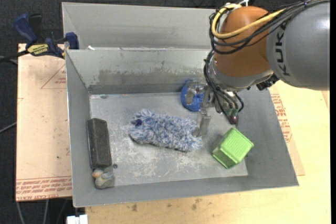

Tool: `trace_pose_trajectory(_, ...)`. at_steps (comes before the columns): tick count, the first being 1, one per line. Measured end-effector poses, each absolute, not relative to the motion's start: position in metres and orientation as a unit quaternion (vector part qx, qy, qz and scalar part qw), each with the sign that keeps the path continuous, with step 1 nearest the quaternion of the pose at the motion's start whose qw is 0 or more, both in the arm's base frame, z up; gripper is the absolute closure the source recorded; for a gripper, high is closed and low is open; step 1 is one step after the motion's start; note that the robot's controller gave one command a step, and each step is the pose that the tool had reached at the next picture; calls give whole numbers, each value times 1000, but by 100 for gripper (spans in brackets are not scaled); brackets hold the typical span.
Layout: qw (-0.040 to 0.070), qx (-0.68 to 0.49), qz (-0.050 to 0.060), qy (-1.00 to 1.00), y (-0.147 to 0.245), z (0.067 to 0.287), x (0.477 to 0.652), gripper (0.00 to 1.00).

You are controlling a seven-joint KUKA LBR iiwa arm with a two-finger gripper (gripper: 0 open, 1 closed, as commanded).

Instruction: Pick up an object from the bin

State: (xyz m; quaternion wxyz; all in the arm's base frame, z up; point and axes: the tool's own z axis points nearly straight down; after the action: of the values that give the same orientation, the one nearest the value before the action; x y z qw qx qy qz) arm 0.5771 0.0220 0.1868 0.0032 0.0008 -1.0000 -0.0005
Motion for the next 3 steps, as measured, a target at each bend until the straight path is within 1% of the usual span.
trace_pose_trajectory(1, -1, 0, -1, -1000, 22, 192, 578, 0)
trace_pose_trajectory(2, -5, 26, 0, -1000, 30, 152, 582, 0)
trace_pose_trajectory(3, 0, 68, -1, -998, 59, 70, 576, 100)
